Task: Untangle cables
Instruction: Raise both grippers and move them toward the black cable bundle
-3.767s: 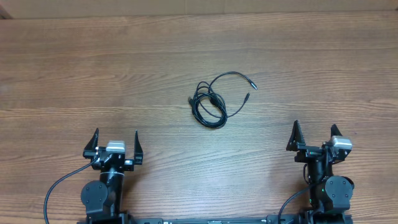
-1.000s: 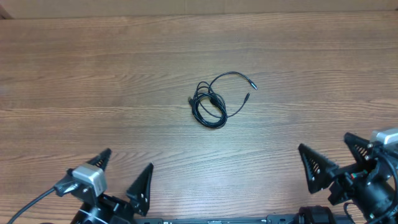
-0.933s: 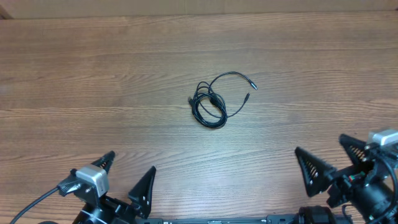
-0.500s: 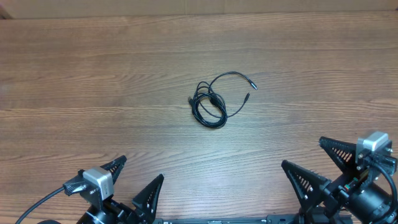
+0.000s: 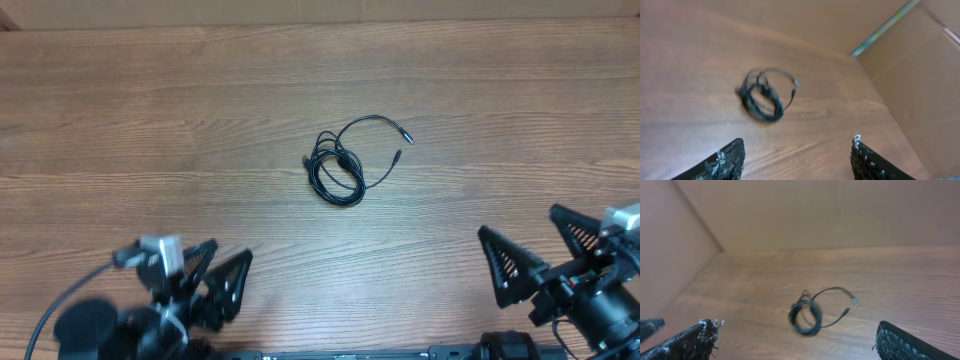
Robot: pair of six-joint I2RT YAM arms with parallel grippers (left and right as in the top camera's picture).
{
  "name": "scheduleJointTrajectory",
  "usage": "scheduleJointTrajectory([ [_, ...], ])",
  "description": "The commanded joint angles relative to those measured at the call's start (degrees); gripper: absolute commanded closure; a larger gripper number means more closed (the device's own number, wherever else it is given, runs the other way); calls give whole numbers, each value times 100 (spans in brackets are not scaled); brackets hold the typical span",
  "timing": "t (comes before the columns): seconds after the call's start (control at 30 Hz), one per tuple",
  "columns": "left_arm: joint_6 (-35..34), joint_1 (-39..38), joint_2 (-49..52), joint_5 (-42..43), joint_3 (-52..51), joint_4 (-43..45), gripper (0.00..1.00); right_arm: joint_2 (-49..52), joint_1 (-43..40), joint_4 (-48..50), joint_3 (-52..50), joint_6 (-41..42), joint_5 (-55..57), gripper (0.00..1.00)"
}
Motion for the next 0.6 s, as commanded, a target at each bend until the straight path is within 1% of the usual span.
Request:
scheduleJointTrajectory([
  [0.0,-483,22,573,144,-160,164,34,-7,-15,166,118,85,435,0],
  [0.03,-481,22,754,144,-160,212,35,-7,-15,203,118,85,468,0],
  [0.17,-483,-4,1362,140,-160,420,35,17,-15,243,118,87,748,0],
  [0.27,-538,-131,1825,114,-157,522,33,63,-15,240,118,90,896,0],
  [0.33,-518,-328,2201,101,-157,608,30,101,-15,243,118,94,931,0],
  [0.4,-501,-616,2538,101,-157,723,27,146,-15,254,118,138,933,0],
  [0.5,-232,-1294,3047,98,-157,1104,22,273,-15,256,118,199,931,0],
  [0.57,-9,-1921,3460,-52,-157,1539,15,413,-15,205,118,219,929,0],
])
